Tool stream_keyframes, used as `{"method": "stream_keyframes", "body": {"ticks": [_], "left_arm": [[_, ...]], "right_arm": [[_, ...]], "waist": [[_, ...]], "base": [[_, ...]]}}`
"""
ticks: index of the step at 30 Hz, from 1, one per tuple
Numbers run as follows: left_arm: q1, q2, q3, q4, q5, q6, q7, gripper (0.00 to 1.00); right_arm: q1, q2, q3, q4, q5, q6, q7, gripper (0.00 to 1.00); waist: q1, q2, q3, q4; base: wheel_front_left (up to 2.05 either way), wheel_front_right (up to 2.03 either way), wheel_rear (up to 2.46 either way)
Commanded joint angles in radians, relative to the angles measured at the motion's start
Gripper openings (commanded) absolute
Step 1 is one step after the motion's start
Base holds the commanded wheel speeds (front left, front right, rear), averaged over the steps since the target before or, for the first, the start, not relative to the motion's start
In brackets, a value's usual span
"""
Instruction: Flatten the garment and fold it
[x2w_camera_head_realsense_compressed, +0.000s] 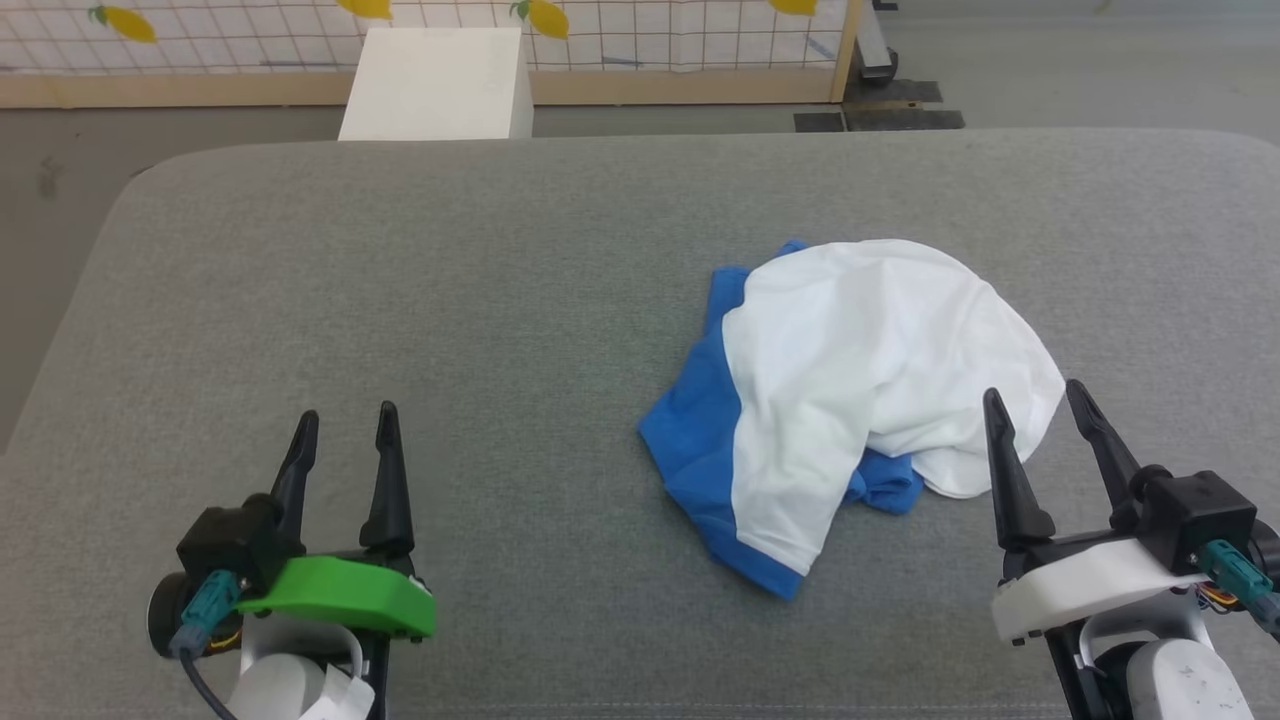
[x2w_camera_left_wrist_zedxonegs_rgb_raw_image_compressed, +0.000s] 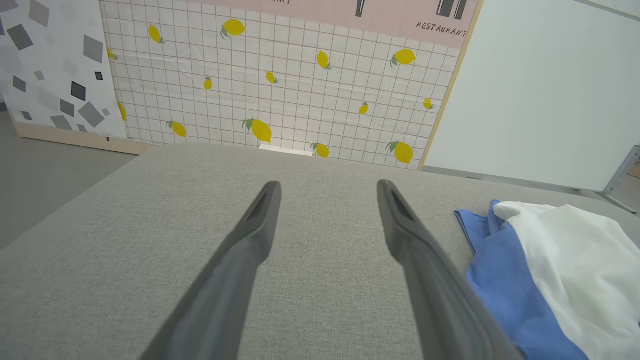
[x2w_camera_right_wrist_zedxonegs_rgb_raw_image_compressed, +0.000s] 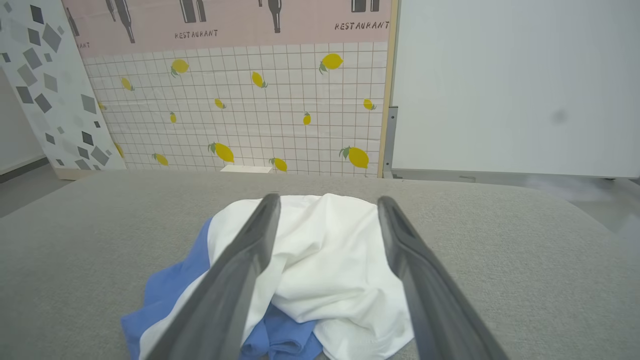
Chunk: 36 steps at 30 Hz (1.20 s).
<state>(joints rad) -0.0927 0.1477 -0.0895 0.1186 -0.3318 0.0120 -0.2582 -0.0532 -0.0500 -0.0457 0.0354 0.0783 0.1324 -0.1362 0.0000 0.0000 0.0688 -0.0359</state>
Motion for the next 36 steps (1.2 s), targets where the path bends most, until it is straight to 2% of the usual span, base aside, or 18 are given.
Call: {"method": "stream_keyframes", "body": {"ticks": [1, 7, 19, 31, 32, 33, 34, 36], "left_arm": [[0.016, -0.012, 0.013, -0.009, 0.014, -0.011, -0.003, 1.0], [0.02, -0.042, 0.045, -0.007, 0.044, -0.041, -0.004, 1.0], [0.001, -0.08, 0.062, -0.001, 0.079, -0.077, -0.004, 1.0], [-0.034, -0.093, 0.058, 0.008, 0.094, -0.099, -0.004, 1.0], [-0.036, -0.094, 0.06, 0.01, 0.095, -0.1, -0.004, 1.0], [-0.037, -0.094, 0.062, 0.012, 0.094, -0.101, -0.004, 1.0], [-0.037, -0.095, 0.064, 0.013, 0.094, -0.101, -0.004, 1.0], [-0.035, -0.095, 0.068, 0.016, 0.096, -0.102, -0.004, 1.0]], "right_arm": [[0.013, 0.0, 0.0, 0.002, -0.005, -0.002, 0.004, 1.0], [0.012, 0.0, -0.01, 0.024, -0.011, -0.002, 0.036, 1.0], [-0.12, 0.0, 0.002, 0.282, 0.01, -0.002, 0.436, 1.0], [-0.292, 0.0, 0.031, 0.527, 0.026, -0.002, 0.605, 1.0], [-0.297, 0.0, 0.033, 0.537, 0.028, -0.002, 0.609, 0.92], [-0.302, 0.0, 0.032, 0.545, 0.031, -0.002, 0.609, 0.43], [-0.305, 0.0, 0.037, 0.55, 0.036, -0.002, 0.605, 0.0], [-0.307, 0.0, 0.03, 0.552, 0.039, -0.002, 0.585, 0.0]], "waist": [[0.0, 0.0, 0.003, 0.009], [0.0, 0.0, -0.001, 0.021], [0.0, 0.0, 0.044, 0.052], [0.0, 0.0, 0.106, 0.109], [0.0, 0.0, 0.107, 0.111], [0.0, 0.0, 0.108, 0.112], [0.0, 0.0, 0.107, 0.113], [0.0, 0.0, 0.103, 0.111]], "base": [[0.0, 0.0, 0.0], [0.0, 0.0, 0.0], [0.0, 0.0, 0.0], [0.0, 0.0, 0.0], [0.0, 0.0, 0.0], [0.0, 0.0, 0.0], [0.0, 0.0, 0.0], [0.0, 0.0, 0.0]]}}
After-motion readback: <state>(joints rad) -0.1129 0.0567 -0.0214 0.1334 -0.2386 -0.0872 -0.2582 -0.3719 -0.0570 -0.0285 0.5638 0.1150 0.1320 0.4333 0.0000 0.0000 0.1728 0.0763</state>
